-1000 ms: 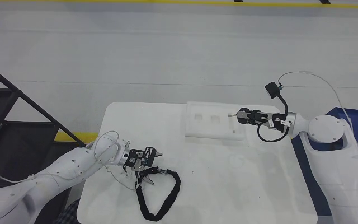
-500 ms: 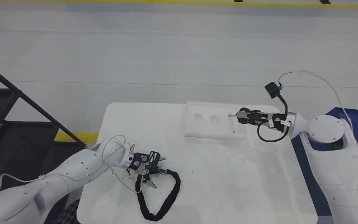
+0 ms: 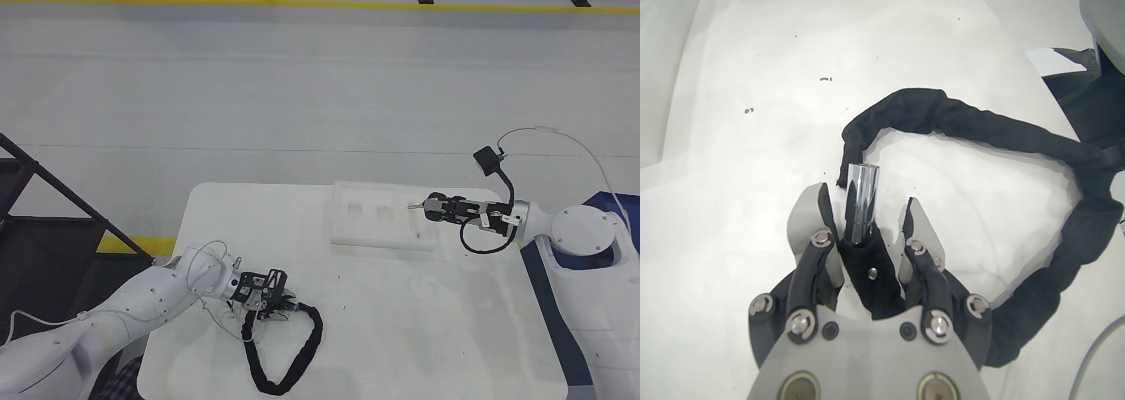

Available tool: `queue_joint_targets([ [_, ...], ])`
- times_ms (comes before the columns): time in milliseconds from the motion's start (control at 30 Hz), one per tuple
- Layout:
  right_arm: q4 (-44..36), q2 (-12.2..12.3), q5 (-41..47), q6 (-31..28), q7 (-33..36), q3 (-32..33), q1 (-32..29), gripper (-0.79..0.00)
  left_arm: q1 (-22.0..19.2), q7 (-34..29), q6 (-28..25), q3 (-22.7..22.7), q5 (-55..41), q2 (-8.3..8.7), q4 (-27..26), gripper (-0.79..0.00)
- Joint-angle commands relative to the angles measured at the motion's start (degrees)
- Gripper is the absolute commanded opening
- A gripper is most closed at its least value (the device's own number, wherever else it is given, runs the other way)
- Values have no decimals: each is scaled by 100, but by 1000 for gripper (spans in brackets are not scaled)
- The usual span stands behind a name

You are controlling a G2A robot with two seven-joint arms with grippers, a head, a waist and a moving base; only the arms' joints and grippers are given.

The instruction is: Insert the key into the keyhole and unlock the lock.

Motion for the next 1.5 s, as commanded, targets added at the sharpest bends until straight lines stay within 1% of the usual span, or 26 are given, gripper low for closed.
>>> queue_joint_targets([
  [0, 0, 0, 0, 0, 0, 0, 0, -785, 5, 2, -27, -26, -6, -21, 37, -785],
  [233, 0, 0, 0, 0, 0, 0, 0, -785, 3, 41, -89, -171, -86, -59, 90, -785],
  [367, 0, 0, 0, 0, 0, 0, 0, -785, -31, 254, -161, -344, -197, 5, -91, -785],
  [467, 0, 0, 0, 0, 0, 0, 0, -785, -44, 397, -241, -510, -259, 109, -353, -785],
  [600, 0, 0, 0, 0, 0, 0, 0, -785, 28, 548, -336, -790, -441, 307, -787, -785],
  [667, -27, -1, -4, 7, -30, -35, -48, -785, 90, 500, -385, -949, -565, 416, -1000, -785],
  [700, -72, 1, 8, 18, 80, -92, -72, -785, 131, 477, -421, -1034, -679, 467, -1122, -785],
  [767, -132, 12, -44, 127, 155, -141, -67, -785, 227, 345, -482, -1201, -939, 563, -1327, -785],
  [900, -473, 25, -104, 451, 268, -267, -109, -785, 382, -2, -579, -1539, -1460, 721, -1901, -785],
  [1067, -1090, 59, 50, 799, 445, -261, -251, -785, 543, -509, -479, -1935, -2020, 856, -2547, -785],
  [1167, -1415, 80, 269, 951, 530, -195, -359, -785, 595, -770, -324, -2145, -2366, 886, -2845, -785],
  [1267, -1656, 102, 379, 1007, 501, -117, -462, -785, 619, -932, -135, -2299, -2661, 870, -3050, -785],
  [1367, -1822, 115, 471, 1014, 346, -53, -563, -785, 600, -1040, 7, -2351, -2914, 794, -3119, -785],
  [1467, -1974, 126, 443, 981, 87, 1, -669, -785, 532, -1152, 140, -2306, -3112, 662, -3070, -785],
])
